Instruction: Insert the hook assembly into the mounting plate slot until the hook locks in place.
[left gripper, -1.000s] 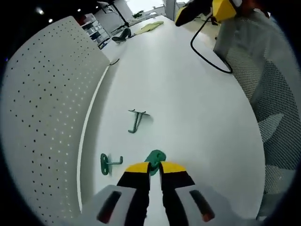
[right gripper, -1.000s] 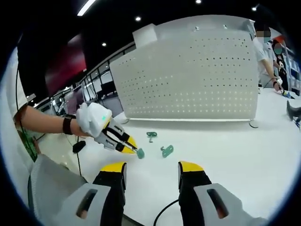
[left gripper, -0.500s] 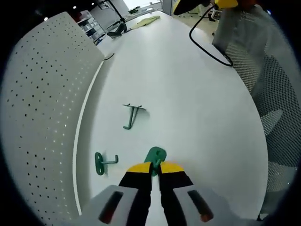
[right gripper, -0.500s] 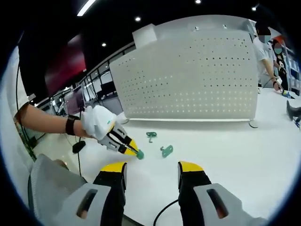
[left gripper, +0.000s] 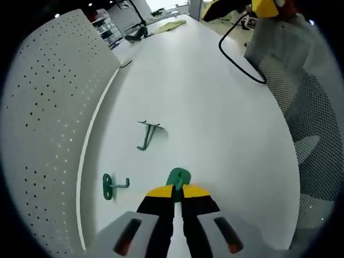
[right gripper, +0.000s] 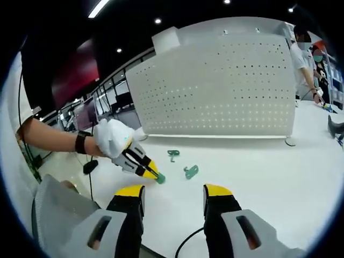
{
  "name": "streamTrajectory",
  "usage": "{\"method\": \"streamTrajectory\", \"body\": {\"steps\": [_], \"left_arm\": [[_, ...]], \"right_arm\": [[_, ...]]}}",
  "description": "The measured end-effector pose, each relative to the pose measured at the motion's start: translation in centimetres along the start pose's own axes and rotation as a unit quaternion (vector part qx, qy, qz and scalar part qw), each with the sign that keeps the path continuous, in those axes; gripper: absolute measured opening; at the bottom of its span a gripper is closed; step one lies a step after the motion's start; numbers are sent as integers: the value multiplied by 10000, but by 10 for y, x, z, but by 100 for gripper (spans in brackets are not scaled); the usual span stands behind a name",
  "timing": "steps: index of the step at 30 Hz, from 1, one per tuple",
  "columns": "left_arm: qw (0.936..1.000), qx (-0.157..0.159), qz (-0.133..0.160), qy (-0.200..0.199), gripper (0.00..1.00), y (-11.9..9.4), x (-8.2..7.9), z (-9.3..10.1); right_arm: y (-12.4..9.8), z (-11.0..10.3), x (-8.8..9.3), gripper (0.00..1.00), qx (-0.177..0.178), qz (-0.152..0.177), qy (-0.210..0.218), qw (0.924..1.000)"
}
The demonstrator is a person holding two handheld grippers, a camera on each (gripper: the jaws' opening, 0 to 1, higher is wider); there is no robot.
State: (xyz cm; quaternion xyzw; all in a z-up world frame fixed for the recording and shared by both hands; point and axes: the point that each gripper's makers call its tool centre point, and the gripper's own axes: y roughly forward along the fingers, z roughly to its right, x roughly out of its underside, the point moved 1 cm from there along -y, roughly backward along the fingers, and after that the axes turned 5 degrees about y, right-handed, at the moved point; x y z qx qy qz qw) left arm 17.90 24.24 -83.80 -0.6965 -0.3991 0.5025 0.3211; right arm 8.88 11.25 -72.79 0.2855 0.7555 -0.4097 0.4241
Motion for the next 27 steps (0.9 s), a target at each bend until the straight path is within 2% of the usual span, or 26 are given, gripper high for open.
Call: {"method": "streamTrajectory", "body": {"steps": [2, 7, 11, 17, 22, 24, 26, 27], "left_arm": [[10000, -41, 46, 45, 4, -2, -1, -2], [9991, -126, 234, -332, 4, -8, -4, -4], [9980, -207, 278, -532, 4, -13, -2, -6], [9942, -379, 412, -921, 4, -22, -2, -10], [9862, -623, 551, -1430, 4, -30, 0, -13], [9797, -764, 568, -1762, 4, -34, 1, -15], [9793, -830, 640, -1729, 4, -38, -3, -17], [9766, -882, 698, -1834, 4, -40, -5, -17]], "right_arm": [[0, -1, 0, 44, -12, -2, -17, 10000], [0, -2, 0, 44, -26, 0, -44, 10000], [0, -2, 0, 44, -43, 1, -50, 10000], [2, -6, 0, 44, -141, -1, -77, 9999], [4, -11, 0, 44, -299, -10, -111, 9995], [4, -13, -1, 44, -364, -19, -128, 9993], [4, -15, -2, 44, -420, -9, -164, 9990], [4, -16, -3, 44, -463, -17, -170, 9988]]}}
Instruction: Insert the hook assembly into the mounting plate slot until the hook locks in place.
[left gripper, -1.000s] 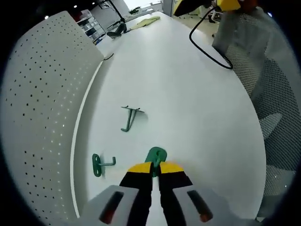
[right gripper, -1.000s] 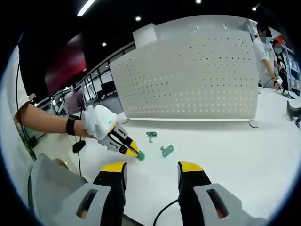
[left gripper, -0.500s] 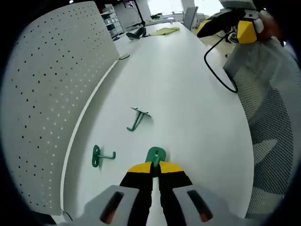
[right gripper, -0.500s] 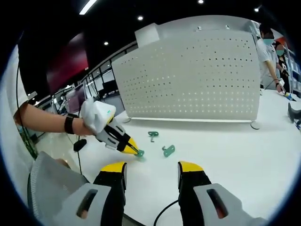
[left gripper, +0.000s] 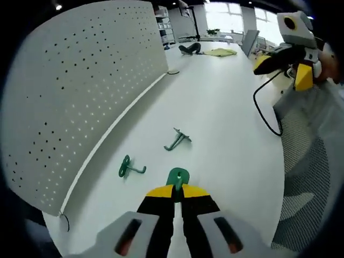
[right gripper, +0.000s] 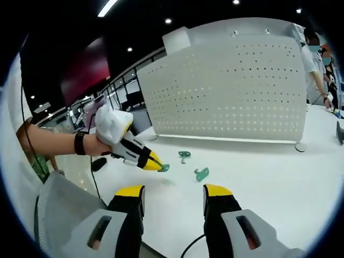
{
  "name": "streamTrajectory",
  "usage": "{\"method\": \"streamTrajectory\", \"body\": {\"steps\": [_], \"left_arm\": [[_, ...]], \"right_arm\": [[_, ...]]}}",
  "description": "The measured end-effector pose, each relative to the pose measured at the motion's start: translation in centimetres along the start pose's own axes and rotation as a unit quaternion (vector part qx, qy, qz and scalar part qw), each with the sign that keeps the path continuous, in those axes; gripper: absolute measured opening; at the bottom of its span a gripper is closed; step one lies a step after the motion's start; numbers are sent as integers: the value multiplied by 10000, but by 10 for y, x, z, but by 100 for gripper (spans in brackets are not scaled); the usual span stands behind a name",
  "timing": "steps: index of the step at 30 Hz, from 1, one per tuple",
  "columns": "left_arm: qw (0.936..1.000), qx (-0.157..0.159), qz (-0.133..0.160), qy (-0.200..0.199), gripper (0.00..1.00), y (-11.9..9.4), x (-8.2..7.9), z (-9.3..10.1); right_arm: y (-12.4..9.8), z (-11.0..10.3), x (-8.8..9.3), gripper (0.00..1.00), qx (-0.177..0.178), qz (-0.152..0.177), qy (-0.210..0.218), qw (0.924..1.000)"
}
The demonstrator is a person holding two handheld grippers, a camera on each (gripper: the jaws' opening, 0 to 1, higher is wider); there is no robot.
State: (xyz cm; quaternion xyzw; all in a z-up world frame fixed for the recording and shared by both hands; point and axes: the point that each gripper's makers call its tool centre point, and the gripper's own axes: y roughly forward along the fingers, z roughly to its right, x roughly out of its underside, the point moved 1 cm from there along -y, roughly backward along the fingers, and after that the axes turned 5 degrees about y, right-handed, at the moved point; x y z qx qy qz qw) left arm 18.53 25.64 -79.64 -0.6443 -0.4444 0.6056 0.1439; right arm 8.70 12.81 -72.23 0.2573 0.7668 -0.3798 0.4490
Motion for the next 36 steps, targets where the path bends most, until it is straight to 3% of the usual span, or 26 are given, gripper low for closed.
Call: {"method": "streamTrajectory", "body": {"steps": [8, 10, 16, 26, 36], "left_arm": [[9970, -473, 307, -538, 4, -14, -13, -10], [9927, -645, 428, -927, 4, -18, -15, -16], [9873, -961, 704, -1055, 4, -33, -26, -25], [9703, -1440, 1181, -1546, 3, -55, -37, -45], [9478, -1968, 1726, -1818, 3, -84, -55, -72]], "right_arm": [[-2, -1, -12, 44, -201, -7, -202, 9996], [-3, -2, -14, 44, -243, 2, -247, 9994], [-3, -5, -16, 44, -374, -37, -356, 9987], [-8, -14, -19, 44, -440, 10, -477, 9979], [-19, -17, -18, 44, -335, 3, -529, 9980]]}}
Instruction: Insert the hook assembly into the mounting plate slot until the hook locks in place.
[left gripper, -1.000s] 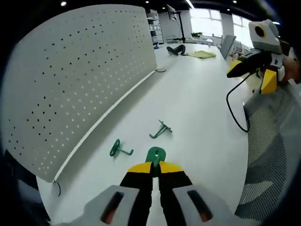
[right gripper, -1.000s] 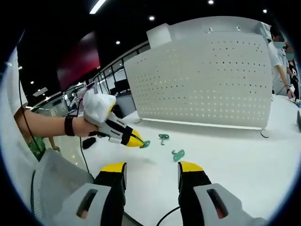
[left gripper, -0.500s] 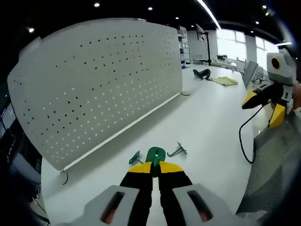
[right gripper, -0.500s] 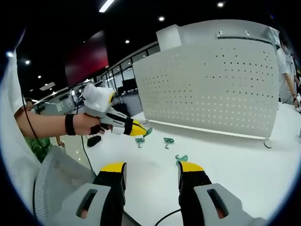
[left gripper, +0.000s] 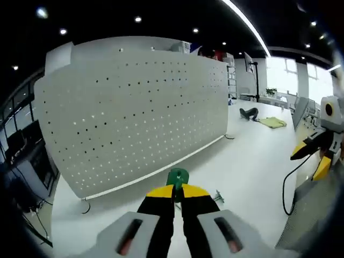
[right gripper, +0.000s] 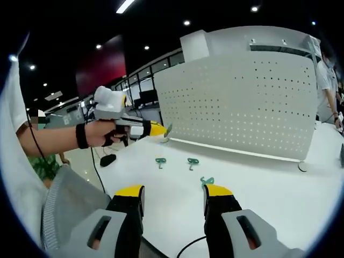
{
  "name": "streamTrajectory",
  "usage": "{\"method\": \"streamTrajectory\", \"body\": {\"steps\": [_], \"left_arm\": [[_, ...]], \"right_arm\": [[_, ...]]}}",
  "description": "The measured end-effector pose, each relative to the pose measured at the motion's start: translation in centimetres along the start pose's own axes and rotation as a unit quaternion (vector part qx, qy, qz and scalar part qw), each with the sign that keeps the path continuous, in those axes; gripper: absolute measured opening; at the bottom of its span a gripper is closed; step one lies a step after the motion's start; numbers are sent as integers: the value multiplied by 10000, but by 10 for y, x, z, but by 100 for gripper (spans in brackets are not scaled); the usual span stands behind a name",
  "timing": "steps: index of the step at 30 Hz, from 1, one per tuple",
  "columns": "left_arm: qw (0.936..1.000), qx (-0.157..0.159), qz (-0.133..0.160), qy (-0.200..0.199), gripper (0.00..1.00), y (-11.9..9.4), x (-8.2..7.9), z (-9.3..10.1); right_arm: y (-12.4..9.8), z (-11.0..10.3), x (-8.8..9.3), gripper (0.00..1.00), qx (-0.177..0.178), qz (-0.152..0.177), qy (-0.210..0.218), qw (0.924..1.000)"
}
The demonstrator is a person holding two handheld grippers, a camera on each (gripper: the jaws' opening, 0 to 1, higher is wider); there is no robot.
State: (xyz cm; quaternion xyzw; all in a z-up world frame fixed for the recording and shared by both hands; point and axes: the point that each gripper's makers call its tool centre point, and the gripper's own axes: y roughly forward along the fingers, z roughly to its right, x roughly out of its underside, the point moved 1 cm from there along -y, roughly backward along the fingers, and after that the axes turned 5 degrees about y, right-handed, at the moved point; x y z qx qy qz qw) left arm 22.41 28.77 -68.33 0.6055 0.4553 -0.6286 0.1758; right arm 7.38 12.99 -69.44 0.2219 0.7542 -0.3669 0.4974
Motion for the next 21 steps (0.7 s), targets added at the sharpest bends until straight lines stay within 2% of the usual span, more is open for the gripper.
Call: {"method": "streamTrajectory", "body": {"steps": [8, 12, 14, 18, 21], "left_arm": [[9989, -298, 313, -157, 3, 2, -23, -21], [9960, -421, 681, -395, 3, 2, -41, -30], [9955, -492, 750, -293, 3, 4, -47, -34], [9934, -548, 924, -408, 3, 6, -60, -41], [9920, -630, 1032, -350, 3, 8, -67, -47]], "right_arm": [[-6, 2, -2, 44, 99, 63, 11, 9999], [-7, 3, -3, 44, 156, 69, 9, 9999], [-8, 3, -4, 44, 185, 96, 18, 9998], [-10, 4, -4, 44, 232, 93, 6, 9997], [-11, 3, -3, 44, 253, 67, -26, 9997]]}}
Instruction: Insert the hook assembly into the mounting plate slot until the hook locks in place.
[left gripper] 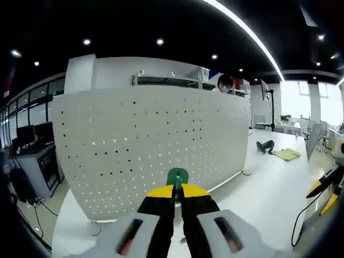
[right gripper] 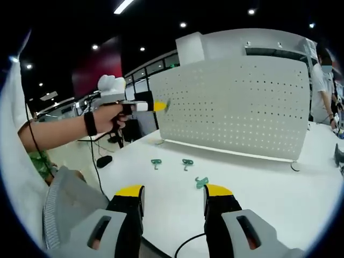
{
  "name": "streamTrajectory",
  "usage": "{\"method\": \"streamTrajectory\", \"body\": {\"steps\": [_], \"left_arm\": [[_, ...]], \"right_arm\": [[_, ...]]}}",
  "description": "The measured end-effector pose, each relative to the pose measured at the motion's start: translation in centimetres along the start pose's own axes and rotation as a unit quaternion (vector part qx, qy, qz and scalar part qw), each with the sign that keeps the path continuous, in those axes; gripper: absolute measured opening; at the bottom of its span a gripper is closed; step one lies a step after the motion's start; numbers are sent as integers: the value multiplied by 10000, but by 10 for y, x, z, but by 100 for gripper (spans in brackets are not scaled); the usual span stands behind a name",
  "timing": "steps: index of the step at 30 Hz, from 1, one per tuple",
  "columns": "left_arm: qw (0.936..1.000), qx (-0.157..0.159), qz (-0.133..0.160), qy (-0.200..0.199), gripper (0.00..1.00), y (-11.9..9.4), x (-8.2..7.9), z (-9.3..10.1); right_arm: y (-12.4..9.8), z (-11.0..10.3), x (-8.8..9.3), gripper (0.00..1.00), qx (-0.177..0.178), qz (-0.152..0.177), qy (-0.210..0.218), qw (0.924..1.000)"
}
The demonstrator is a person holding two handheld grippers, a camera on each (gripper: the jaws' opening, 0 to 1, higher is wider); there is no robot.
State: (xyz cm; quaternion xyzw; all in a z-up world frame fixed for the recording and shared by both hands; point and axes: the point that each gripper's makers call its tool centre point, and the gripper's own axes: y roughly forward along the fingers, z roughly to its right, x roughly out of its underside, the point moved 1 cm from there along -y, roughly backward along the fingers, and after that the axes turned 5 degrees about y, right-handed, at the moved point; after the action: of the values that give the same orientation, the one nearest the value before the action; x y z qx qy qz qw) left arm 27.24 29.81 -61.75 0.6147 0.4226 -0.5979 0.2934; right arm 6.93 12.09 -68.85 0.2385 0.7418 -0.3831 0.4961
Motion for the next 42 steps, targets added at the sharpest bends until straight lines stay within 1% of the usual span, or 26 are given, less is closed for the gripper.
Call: {"method": "streamTrajectory", "body": {"steps": [2, 5, 8, 9, 10, 11, 13, 14, 16, 17, 21, 24, 26, 28, 30, 34, 39, 42], "left_arm": [[9999, -86, 52, 6, 3, 1, -4, -3], [9995, -211, 217, -39, 3, 4, -12, -9], [9993, -272, 238, -62, 3, 7, -15, -15], [9990, -304, 312, -100, 3, 8, -18, -17], [9989, -313, 326, -108, 3, 9, -19, -19], [9987, -326, 385, -115, 3, 9, -21, -21], [9979, -334, 548, -51, 3, 10, -27, -21], [9977, -359, 567, 5, 3, 10, -28, -22], [9971, -394, 657, 3, 3, 10, -33, -26], [9961, -435, 767, -42, 3, 11, -38, -29], [9945, -622, 834, -71, 3, 13, -43, -41], [9939, -745, 807, -96, 3, 16, -42, -48], [9924, -884, 850, -139, 3, 16, -43, -54], [9913, -939, 891, -227, 3, 16, -45, -57], [9904, -1014, 910, -248, 3, 16, -47, -60], [9867, -1194, 974, -523, 3, 19, -51, -70], [9847, -1278, 1038, -578, 3, 25, -58, -77], [9820, -1349, 1134, -677, 3, 28, -63, -84]], "right_arm": [[-1, 0, 0, 44, 30, 1, 14, 10000], [-3, 1, 0, 44, 60, 13, 37, 10000], [-4, 0, 1, 44, 83, -8, 26, 10000], [-4, 0, 0, 45, 83, -9, 19, 10000], [-5, -1, 0, 45, 84, -9, 11, 10000], [-5, -2, -2, 45, 68, 41, 7, 10000], [-5, -5, -9, 48, -17, 252, 39, 9997], [-5, -6, -10, 49, -21, 292, 35, 9996], [-4, -8, -10, 50, -22, 257, 1, 9997], [-4, -9, -10, 50, -35, 257, -10, 9997], [-4, -12, -15, 50, -88, 371, -45, 9993], [-4, -9, -17, 50, -22, 421, -57, 9991], [-5, -6, -20, 50, 38, 508, 54, 9987], [-6, -5, -21, 50, 60, 543, 56, 9985], [-6, -5, -22, 50, 75, 542, 46, 9985], [-5, -2, -22, 50, 104, 511, 31, 9986], [-2, 1, -23, 50, 104, 493, 31, 9987], [-1, 2, -23, 50, 103, 468, 11, 9989]]}}
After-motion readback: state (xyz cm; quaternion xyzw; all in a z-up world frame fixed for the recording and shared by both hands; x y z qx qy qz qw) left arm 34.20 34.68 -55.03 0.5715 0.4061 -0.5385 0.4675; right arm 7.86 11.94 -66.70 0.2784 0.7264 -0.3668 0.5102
